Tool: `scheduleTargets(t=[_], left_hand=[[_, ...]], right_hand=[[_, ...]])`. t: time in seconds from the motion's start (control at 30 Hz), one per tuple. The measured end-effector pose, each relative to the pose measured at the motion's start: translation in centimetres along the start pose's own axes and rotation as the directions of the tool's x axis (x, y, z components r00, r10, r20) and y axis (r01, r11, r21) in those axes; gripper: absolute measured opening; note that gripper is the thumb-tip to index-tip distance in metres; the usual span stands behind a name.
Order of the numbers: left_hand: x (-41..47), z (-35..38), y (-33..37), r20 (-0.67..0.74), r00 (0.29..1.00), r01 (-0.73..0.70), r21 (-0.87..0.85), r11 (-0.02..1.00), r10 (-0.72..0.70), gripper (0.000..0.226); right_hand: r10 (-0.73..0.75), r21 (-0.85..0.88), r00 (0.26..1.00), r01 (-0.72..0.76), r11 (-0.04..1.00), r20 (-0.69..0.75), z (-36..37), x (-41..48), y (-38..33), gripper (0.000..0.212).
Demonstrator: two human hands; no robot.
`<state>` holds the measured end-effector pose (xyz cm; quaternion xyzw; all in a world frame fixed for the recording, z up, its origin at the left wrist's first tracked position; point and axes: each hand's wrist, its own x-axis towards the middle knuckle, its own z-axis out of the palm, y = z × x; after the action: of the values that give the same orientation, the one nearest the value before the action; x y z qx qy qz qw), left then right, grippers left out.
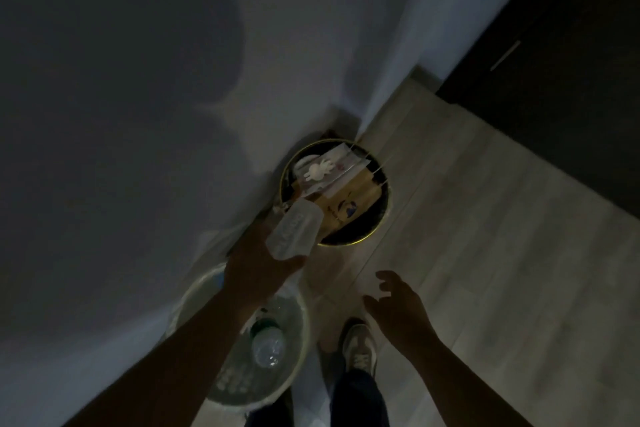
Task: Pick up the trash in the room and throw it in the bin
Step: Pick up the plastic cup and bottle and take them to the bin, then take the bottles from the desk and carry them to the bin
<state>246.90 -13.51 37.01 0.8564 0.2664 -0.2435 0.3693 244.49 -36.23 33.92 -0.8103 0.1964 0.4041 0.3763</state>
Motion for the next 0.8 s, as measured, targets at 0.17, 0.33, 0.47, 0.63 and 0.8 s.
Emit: scheduleTargets(t=[0.17,0.33,0.47,0.63,0.8], left_hand=[[7.4,4.4,3.8,-0.091,0.994,-0.045,0.228,0.973,0.067,0.073],[14.2,9.5,3.9,-0.123,0.978,-0.088,0.494,0.865,0.171,0.07],[18.5,13.4,1.9,-0.049,0.993,-0.053,0.617,0.785,0.106,0.071],[21.4,16.9,0.1,-0.063,0.988,-0.072,0.631,0.772,0.144,0.048],[23.9,18.0,-1.4,-0.074,0.984,-0.078,0.647,0.759,0.165,0.043]], right_hand=[[-0.011,0.03,0.999,0.012,0.999,-0.032,-3.7,3.8,1.3,0.053],[0.005,0.053,0.999,-0.003,0.999,-0.034,-5.2,7.6,3.3,0.055],[0.02,0.071,0.999,-0.018,0.997,-0.03,-5.1,10.4,5.1,0.054],[0.03,0.056,0.998,-0.027,0.998,-0.048,-4.5,13.0,7.1,0.055],[0.029,0.033,0.998,-0.028,0.999,-0.053,-4.3,14.0,7.5,0.055]])
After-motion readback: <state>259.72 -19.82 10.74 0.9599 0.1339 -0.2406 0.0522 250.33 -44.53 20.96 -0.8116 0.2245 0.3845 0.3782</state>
